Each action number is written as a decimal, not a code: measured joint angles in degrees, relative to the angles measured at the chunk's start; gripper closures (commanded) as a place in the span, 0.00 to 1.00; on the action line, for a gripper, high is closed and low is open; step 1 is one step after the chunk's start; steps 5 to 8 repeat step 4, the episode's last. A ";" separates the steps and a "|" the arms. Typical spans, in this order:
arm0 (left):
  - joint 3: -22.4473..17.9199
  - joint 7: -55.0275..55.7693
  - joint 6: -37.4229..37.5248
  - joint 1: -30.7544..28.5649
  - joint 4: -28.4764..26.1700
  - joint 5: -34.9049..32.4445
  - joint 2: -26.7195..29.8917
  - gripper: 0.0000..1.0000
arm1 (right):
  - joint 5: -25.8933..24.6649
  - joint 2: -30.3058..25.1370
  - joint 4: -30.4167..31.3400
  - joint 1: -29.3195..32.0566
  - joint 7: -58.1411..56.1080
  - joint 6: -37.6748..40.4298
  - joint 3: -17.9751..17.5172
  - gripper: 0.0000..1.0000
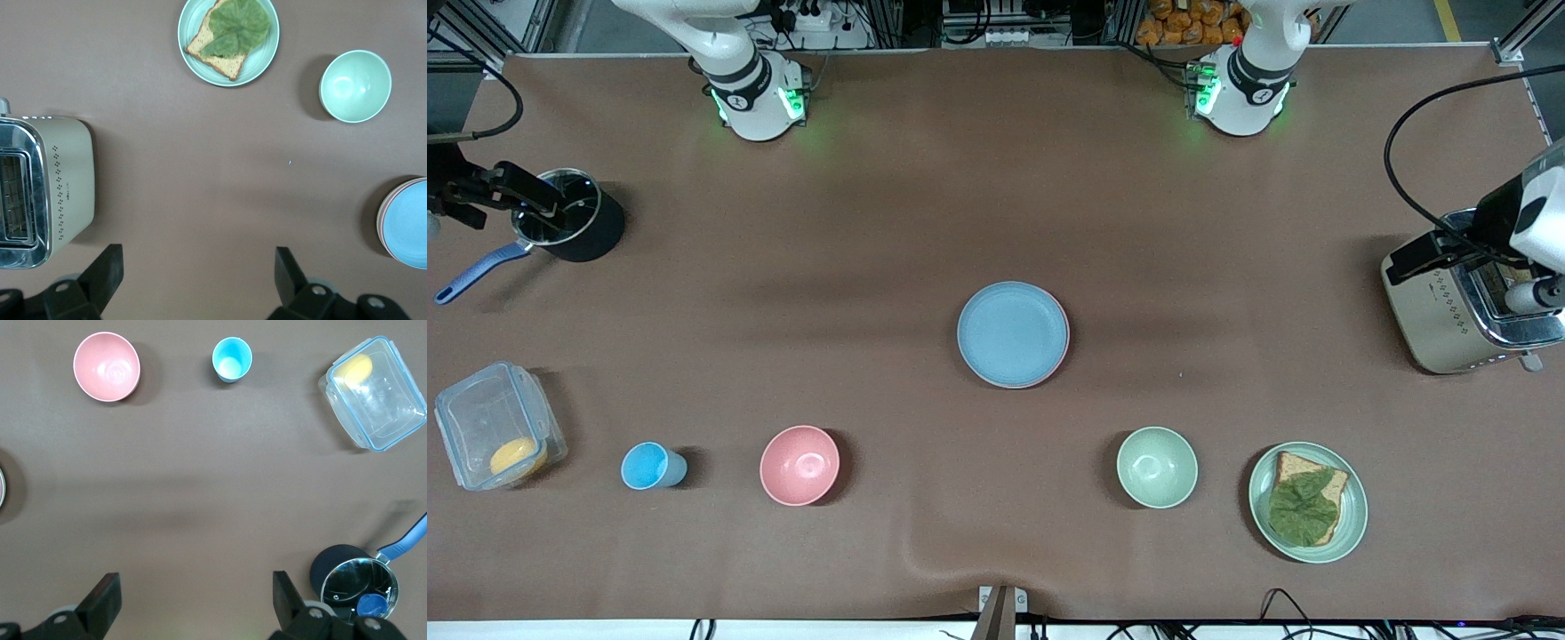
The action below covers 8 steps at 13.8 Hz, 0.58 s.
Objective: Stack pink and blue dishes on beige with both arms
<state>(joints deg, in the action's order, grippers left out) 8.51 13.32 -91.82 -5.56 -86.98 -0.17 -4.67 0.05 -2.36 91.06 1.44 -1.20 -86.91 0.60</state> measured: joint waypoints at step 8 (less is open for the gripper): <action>-0.01 -0.02 1.23 -0.23 0.06 0.00 1.21 0.00 | 0.00 0.00 0.02 0.00 0.00 0.00 0.00 0.00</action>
